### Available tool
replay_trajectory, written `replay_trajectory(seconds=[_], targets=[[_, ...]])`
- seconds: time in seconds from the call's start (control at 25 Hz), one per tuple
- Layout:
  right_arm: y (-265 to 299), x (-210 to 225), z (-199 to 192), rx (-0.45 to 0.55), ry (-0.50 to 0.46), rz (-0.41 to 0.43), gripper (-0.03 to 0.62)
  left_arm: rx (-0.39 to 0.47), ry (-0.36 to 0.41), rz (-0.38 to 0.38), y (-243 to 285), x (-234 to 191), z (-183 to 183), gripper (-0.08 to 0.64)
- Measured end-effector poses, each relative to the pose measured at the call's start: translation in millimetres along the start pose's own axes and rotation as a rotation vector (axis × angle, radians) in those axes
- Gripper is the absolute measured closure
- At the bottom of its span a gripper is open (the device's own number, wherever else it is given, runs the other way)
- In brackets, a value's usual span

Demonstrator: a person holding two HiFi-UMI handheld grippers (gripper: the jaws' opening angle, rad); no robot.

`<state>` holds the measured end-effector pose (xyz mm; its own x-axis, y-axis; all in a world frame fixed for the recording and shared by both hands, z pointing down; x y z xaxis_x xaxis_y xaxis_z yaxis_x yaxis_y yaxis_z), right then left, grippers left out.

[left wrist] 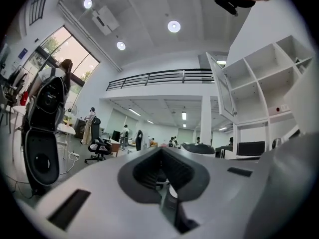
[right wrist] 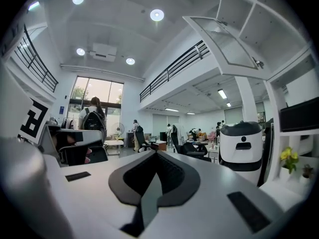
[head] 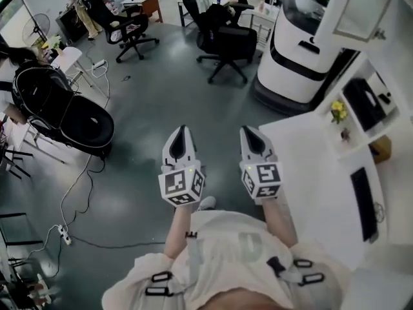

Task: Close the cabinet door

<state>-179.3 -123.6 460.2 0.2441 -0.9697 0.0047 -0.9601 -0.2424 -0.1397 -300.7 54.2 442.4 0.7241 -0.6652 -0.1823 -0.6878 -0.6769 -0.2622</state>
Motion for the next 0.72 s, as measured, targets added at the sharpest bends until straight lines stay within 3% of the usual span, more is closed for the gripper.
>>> replay_trajectory(seconds=[0.4,0.72], targets=[[-15.9,32.4,14.5,0.039,-0.03,-0.284,0.589,-0.042,-0.018,-0.281,66.5,35.4,-9.1,0.555],[-89.7,69.3,26.3,0.041,-0.066,-0.617,0.589,-0.069,-0.041,-0.529,91.3,93.9,-20.2,0.555]])
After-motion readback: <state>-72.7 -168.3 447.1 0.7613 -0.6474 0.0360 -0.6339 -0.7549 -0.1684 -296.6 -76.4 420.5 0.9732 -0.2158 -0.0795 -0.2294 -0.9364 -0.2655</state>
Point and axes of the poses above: the fingertips, and each gripper's own axes: y forward along the fingers, x to its right, z out of its top, the point moved 7 cm from there along -y, backward along the fingers, and after that the axes turned 14 degrees about x, right-handed, at the moved point
